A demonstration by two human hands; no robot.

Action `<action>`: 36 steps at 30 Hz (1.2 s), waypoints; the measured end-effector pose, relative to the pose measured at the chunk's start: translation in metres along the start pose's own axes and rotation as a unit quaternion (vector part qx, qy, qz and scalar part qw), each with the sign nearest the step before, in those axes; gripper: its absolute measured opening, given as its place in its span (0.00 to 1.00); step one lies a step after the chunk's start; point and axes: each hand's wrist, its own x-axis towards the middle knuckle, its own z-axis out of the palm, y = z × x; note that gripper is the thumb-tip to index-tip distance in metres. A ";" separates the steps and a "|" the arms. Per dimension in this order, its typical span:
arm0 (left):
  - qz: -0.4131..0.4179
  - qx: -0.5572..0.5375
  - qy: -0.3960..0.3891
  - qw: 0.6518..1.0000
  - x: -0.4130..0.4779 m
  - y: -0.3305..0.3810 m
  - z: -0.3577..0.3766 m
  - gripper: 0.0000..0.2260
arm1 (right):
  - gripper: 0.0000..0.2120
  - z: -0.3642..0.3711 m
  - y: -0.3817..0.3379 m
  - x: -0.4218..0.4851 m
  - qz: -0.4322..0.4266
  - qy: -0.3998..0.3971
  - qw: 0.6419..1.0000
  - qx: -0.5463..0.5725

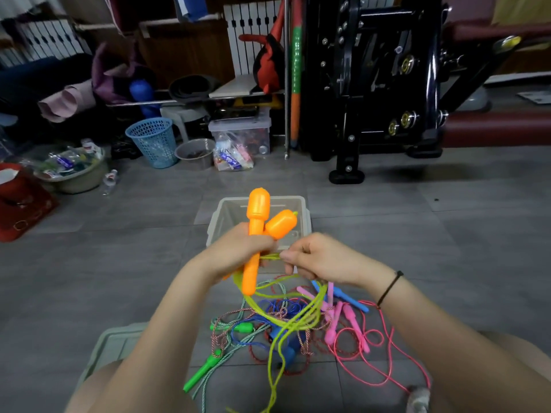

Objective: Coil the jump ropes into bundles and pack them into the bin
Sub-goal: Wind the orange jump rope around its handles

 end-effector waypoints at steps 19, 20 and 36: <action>0.025 0.044 0.257 0.965 -0.018 -0.028 -0.058 0.09 | 0.04 -0.042 0.038 -0.020 0.026 0.107 0.988 -0.109; 0.026 0.032 0.236 0.971 -0.019 -0.024 -0.055 0.06 | 0.04 -0.042 0.039 -0.019 0.045 0.143 0.981 -0.127; -0.067 -0.306 -0.214 0.925 -0.025 -0.005 0.006 0.17 | 0.42 -0.004 0.000 -0.003 -0.175 0.096 0.979 0.052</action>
